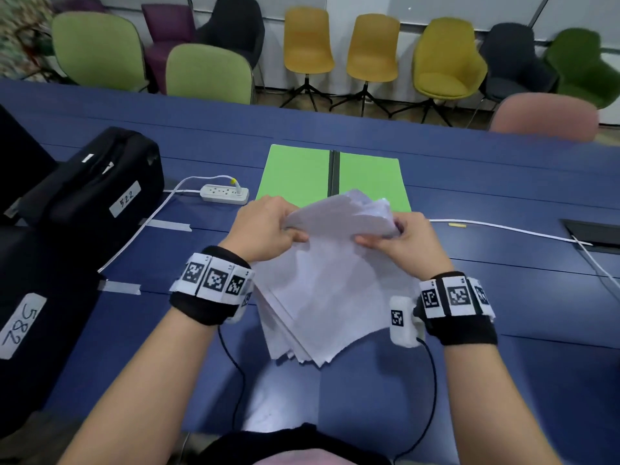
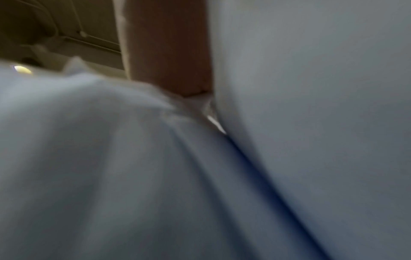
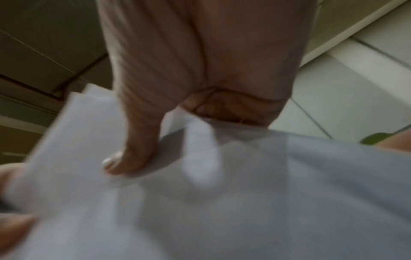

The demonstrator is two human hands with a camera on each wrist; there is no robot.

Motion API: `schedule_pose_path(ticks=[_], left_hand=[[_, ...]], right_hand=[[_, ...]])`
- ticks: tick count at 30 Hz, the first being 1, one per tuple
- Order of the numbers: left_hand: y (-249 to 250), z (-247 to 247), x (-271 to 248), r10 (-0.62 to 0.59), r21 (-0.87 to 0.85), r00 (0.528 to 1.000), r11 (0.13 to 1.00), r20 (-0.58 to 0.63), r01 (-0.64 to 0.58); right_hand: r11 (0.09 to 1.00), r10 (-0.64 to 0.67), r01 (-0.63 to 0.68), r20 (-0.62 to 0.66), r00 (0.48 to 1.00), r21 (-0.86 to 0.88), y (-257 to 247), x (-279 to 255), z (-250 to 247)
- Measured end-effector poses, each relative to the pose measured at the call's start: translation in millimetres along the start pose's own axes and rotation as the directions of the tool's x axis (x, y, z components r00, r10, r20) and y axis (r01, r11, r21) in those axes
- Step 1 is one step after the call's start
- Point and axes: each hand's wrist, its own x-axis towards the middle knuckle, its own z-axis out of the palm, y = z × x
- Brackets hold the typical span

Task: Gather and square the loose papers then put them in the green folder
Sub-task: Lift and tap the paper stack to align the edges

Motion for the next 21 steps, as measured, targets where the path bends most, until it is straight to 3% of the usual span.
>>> schedule_pose_path(ticks=[4, 7, 10, 12, 15, 17, 19, 21], left_hand=[[-32, -14, -2, -0.102, -0.240, 0.995, 0.965, 0.020, 0.104], [-51, -20, -4, -0.131, -0.385, 0.990, 0.913, 0.043, 0.138], [-69, -16, -6, -0.159, -0.583, 0.986, 0.796, 0.059, 0.163], [-81, -2, -6, -0.251, -0.695, 0.966, 0.684, 0.061, 0.221], [-103, 35, -9, -0.433, -0.788, 0.889, 0.490, 0.150, 0.372], [-118, 65, -15, -0.521, -0.744, 0.811, 0.424, 0.266, 0.517], [-131, 100, -25, -0.580, -0.649, 0.723, 0.392, 0.375, 0.651], [-144, 132, -43, -0.656, -0.415, 0.610, 0.452, 0.445, 0.789]], right_hand=[[0.955, 0.286, -0.294, 0.176, 0.942, 0.021, 61, -21, -15], [0.922, 0.327, -0.358, 0.199, 0.924, 0.145, 92, -36, -22], [0.791, 0.386, -0.422, 0.173, 0.906, 0.442, 114, -51, -8], [0.677, 0.391, -0.433, 0.207, 0.897, 0.595, 127, -61, 12], [0.554, 0.446, -0.521, 0.297, 0.845, 0.650, 131, -72, 41], [0.589, 0.530, -0.569, 0.258, 0.808, 0.574, 134, -71, 53], [0.637, 0.603, -0.641, 0.242, 0.760, 0.427, 146, -70, 65], [0.651, 0.664, -0.727, 0.299, 0.685, 0.220, 152, -73, 74]])
